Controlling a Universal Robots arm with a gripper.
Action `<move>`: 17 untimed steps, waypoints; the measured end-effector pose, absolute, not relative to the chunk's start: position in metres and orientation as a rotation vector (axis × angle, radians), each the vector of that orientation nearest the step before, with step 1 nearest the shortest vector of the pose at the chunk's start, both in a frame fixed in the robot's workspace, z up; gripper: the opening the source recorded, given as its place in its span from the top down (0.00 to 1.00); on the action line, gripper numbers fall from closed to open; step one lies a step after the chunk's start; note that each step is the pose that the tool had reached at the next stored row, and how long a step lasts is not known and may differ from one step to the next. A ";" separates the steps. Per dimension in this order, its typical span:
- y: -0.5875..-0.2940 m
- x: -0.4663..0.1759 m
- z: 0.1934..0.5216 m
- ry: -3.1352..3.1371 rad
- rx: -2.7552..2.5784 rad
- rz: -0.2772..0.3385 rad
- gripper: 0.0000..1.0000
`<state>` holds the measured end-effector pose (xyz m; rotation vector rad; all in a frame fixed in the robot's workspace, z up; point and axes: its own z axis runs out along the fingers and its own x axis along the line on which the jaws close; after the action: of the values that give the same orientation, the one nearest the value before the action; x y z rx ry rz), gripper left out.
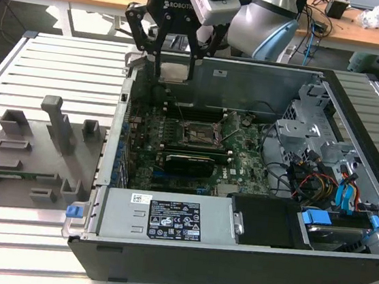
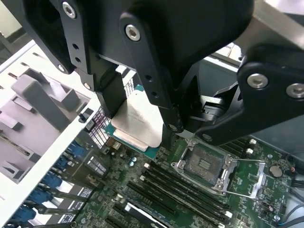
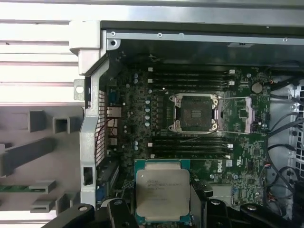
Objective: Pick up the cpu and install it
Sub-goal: 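Pick up the cpu and move it towards the insertion slot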
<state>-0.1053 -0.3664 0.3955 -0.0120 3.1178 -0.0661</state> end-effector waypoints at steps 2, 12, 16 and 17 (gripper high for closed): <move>-0.365 -0.101 0.395 3.118 -0.012 -0.066 0.46; -0.362 -0.082 0.387 3.118 -0.012 -0.067 0.46; -0.361 -0.078 0.384 3.118 -0.012 -0.067 0.46; -0.361 -0.076 0.383 3.118 -0.012 -0.067 0.46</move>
<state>-0.0756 -0.3609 0.3827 -0.0120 3.1178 -0.0668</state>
